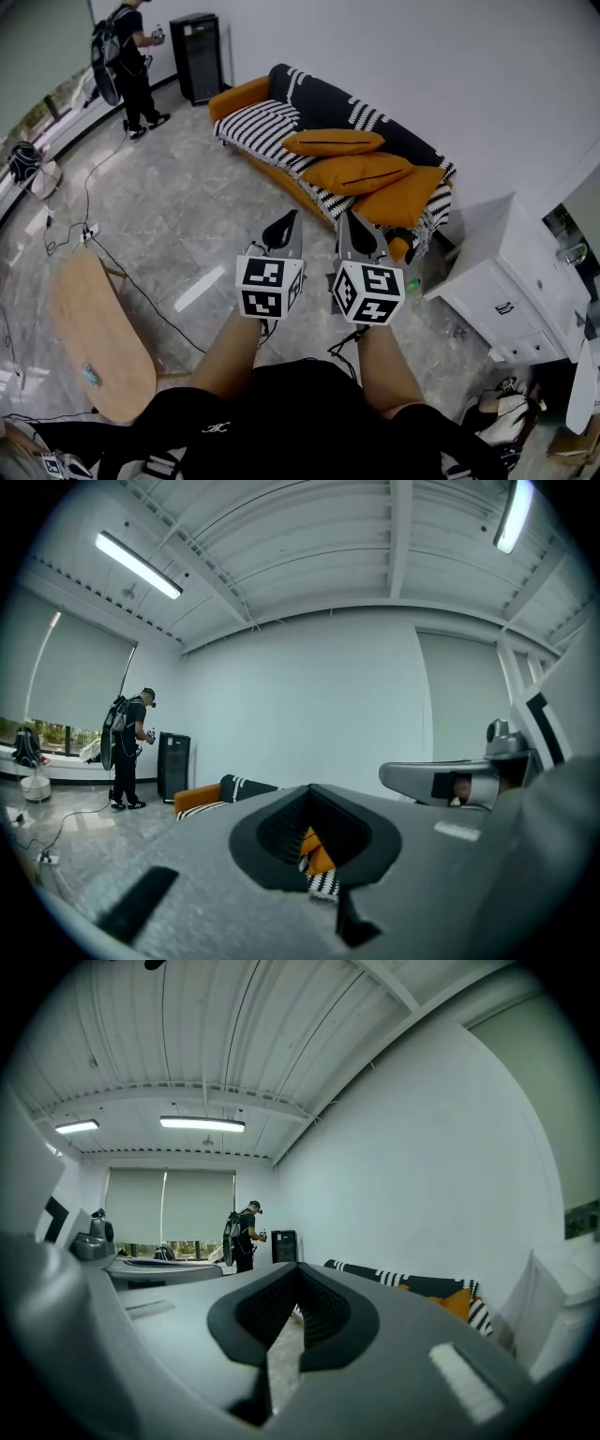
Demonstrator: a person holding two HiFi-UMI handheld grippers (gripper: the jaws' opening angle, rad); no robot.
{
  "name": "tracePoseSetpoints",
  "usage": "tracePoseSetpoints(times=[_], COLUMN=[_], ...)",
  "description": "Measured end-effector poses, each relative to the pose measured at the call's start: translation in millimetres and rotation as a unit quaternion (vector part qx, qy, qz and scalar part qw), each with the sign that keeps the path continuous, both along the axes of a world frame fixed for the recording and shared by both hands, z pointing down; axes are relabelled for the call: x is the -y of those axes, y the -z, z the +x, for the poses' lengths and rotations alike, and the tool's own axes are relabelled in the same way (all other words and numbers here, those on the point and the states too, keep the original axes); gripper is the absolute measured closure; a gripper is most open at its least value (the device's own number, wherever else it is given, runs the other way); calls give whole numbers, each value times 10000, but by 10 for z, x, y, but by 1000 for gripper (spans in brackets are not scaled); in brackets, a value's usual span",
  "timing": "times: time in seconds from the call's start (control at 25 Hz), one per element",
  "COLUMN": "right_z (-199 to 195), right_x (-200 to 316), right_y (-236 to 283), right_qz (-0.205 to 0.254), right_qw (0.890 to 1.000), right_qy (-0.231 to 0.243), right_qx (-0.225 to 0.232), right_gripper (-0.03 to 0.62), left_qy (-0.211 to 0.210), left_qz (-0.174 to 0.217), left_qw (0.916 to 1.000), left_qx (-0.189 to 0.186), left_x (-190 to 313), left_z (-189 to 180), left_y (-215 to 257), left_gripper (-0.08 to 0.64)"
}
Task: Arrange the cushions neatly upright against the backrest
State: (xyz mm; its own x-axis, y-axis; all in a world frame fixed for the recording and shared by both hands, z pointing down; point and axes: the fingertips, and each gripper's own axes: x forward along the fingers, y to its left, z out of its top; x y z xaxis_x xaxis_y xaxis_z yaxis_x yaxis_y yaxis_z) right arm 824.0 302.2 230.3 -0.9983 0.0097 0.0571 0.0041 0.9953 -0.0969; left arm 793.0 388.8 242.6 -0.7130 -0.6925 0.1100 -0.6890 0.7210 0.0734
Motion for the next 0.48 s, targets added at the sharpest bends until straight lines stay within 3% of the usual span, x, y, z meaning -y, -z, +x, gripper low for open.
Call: tracePoseSetpoints(times=[0.16, 0.48], right_z=[-121, -581], right_x=[-206, -397], right_y=[-100, -280], right_qz=[-21, 69], right_qw=[10000, 9997], right_qy=[-46, 24], right_qx=[-77, -221], right_gripper=[584, 584], left_qy=[-45, 262], left_qz=[46, -88], left_qw=[9999, 9992], left_qx=[-117, -283], left_x=[-202, -433], left_z=[-139, -649], left_y=[-121, -323], left_gripper=[552, 552])
